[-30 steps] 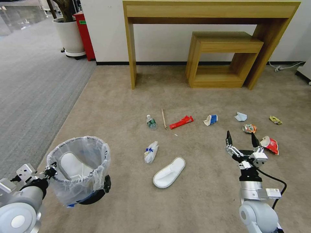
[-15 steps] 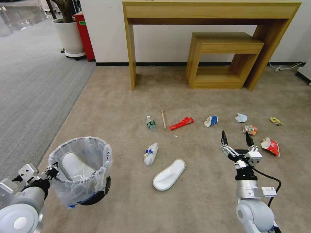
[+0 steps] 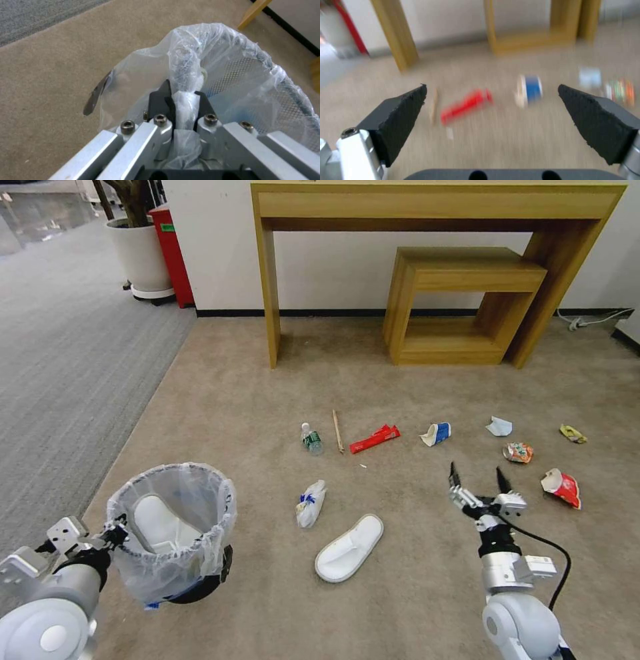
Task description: Pick up the trash bin and place the garbage on the floor into it.
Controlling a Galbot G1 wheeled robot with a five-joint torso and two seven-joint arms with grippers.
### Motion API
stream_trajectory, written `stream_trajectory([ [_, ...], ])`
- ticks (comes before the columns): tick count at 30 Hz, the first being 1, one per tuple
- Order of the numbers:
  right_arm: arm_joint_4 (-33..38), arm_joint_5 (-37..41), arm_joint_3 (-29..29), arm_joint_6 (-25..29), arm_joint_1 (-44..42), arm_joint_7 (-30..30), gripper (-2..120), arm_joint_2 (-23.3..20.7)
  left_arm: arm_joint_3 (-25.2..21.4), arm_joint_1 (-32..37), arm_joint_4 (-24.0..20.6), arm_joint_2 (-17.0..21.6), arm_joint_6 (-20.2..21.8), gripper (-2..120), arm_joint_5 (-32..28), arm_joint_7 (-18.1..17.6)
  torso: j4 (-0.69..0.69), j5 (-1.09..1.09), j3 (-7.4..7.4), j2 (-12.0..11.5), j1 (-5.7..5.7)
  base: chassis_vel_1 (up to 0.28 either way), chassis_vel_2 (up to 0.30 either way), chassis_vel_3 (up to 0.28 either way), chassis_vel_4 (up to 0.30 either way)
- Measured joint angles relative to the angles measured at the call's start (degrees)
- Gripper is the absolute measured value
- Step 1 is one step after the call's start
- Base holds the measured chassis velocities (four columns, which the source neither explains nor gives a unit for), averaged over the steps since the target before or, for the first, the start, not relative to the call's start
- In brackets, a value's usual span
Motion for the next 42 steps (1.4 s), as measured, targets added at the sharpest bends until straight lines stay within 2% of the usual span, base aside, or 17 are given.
stream_trajectory([
  [3, -1.3, 7.9, -3.8, -11.1, 3.0, 6.8, 100, -0.1, 0.0, 0.2, -0.3, -0.3, 0.0, 3, 0.2, 0.1, 0.01, 0.0, 0.0, 0.0, 0.0, 0.0, 0.0, 0.0, 0.0],
  [4, -1.3, 7.9, -3.8, -11.1, 3.0, 6.8, 100, -0.1, 0.0, 0.2, -0.3, -0.3, 0.0, 3, 0.2, 0.1, 0.01, 0.0, 0.0, 0.0, 0.0, 0.0, 0.0, 0.0, 0.0],
  [7, -2.4, 16.8, -7.3, -18.9, 5.7, 11.4, 100, 1.2, -0.3, 0.4, -0.6, -0.5, -0.1, 3, 0.3, 0.3, 0.01, -0.01, 0.0, 0.0, 0.0, 0.0, 0.0, 0.0, 0.0],
  [8, -2.4, 16.8, -7.3, -18.9, 5.7, 11.4, 100, 1.2, -0.3, 0.4, -0.6, -0.5, -0.1, 3, 0.3, 0.3, 0.01, -0.01, 0.0, 0.0, 0.0, 0.0, 0.0, 0.0, 0.0],
  [10, -4.4, 21.3, -10.6, -23.4, 7.7, 13.5, 100, 3.0, -0.4, 0.6, -0.9, -0.5, -0.2, 3, 0.3, 0.3, 0.01, -0.01, 0.0, 0.0, 0.0, 0.0, 0.0, 0.0, 0.0],
  [11, -4.4, 21.3, -10.6, -23.4, 7.7, 13.5, 100, 3.0, -0.4, 0.6, -0.9, -0.5, -0.2, 3, 0.3, 0.3, 0.01, -0.01, 0.0, 0.0, 0.0, 0.0, 0.0, 0.0, 0.0],
  [14, -7.9, 25.5, -14.0, -27.1, 10.9, 16.3, 100, 6.3, -0.4, 0.8, -1.2, -0.5, -0.2, 3, 0.6, 0.3, 0.01, -0.01, 0.0, 0.0, 0.0, 0.0, 0.0, 0.0, 0.0],
  [25, -18.5, 27.8, -17.0, -28.7, 18.5, 17.6, 100, 13.1, 0.5, 0.8, -1.7, -0.9, -0.2, 3, 2.3, 0.4, 0.01, -0.01, 0.0, 0.0, 0.0, 0.0, 0.0, 0.0, 0.0],
  [35, -23.7, 26.9, -17.6, -29.2, 20.8, 18.0, 100, 15.5, 0.8, 1.0, -1.7, -1.4, -0.2, 3, 2.9, 0.7, 0.0, -0.01, 0.0, 0.0, 0.0, 0.0, 0.0, 0.0, 0.0],
  [39, -25.3, 26.4, -17.2, -28.8, 21.5, 17.3, 93, 16.6, 1.0, 1.0, -1.9, -1.5, -0.2, 3, 3.1, 0.8, 0.01, -0.01, 0.0, 0.0, 0.0, 0.0, 0.0, 0.0, 0.0],
  [41, -26.3, 25.9, -16.7, -28.7, 22.1, 16.8, 80, 17.8, 1.1, 1.1, -2.0, -1.5, -0.2, 3, 3.1, 0.8, 0.01, -0.01, 0.0, 0.0, 0.0, 0.0, 0.0, 0.0, 0.0],
  [42, -26.3, 25.9, -16.7, -28.7, 22.1, 16.8, 80, 17.8, 1.1, 1.1, -2.0, -1.5, -0.2, 3, 3.1, 0.8, 0.01, -0.01, 0.0, 0.0, 0.0, 0.0, 0.0, 0.0, 0.0],
])
